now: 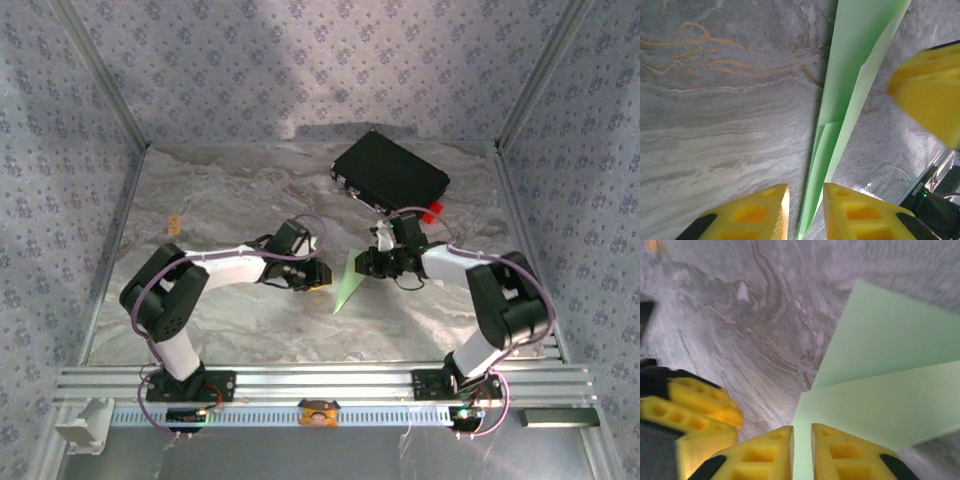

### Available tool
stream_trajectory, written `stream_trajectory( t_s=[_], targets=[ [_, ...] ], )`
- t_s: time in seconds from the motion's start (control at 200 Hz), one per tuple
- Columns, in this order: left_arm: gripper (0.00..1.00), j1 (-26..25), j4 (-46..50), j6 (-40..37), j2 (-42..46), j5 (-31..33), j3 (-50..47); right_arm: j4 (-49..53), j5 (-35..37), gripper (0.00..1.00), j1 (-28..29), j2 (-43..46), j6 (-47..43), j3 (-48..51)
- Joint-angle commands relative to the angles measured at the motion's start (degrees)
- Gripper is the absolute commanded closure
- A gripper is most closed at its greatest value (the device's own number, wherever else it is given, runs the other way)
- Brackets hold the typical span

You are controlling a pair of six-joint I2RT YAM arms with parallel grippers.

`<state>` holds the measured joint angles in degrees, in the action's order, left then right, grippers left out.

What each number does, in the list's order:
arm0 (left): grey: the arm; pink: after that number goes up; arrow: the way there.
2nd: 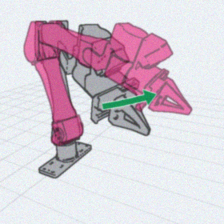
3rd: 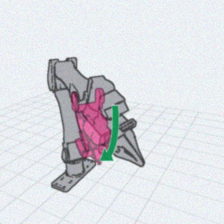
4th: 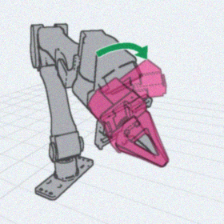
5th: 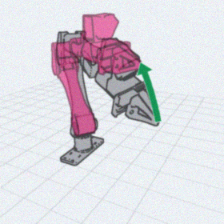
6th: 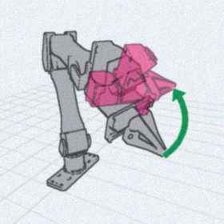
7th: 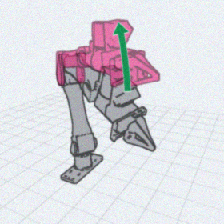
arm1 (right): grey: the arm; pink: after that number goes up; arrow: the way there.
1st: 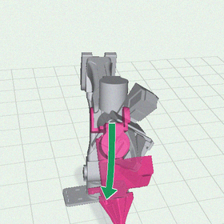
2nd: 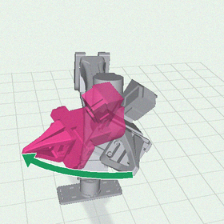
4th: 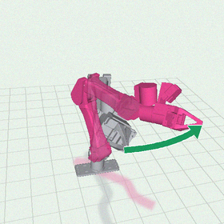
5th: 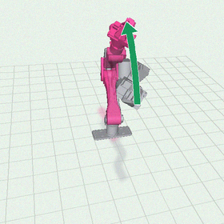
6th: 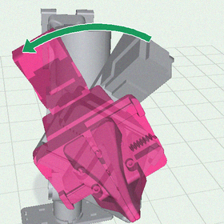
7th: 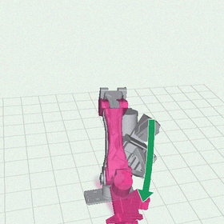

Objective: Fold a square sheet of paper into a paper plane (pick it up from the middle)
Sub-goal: Fold the wing for the fifth time at the center of the table, then turn over a paper plane at the center of the table.

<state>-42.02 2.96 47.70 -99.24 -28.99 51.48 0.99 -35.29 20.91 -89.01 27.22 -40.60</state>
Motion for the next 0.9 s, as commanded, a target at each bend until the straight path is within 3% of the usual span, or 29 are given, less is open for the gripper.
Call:
stream_trajectory(
  t_s=[0.0, 0.255, 0.75, 0.894],
  targets=[
    [0.73, -0.2, -2.3, -0.3, -2.4, -3.7, 2.9, 2.8, 4.8, 0.79, -1.8, 4.9, 2.6, 2.9],
    [0.76, -0.2, -0.6, -2.4, -7.0, -5.2, 7.1, -1.4, 3.4, 0.74, -2.2, 6.9, 8.2, 7.8],
    [0.8, -1.0, 0.7, -4.3, -11.2, -7.1, 8.7, -3.6, 0.7, 0.73, -0.1, 3.1, 8.4, 7.7],
    [0.8, -1.0, 5.6, -6.0, -11.8, -5.3, 10.3, -4.1, 0.9, 0.73, 0.4, 2.8, 8.3, 7.9]
  ],
)
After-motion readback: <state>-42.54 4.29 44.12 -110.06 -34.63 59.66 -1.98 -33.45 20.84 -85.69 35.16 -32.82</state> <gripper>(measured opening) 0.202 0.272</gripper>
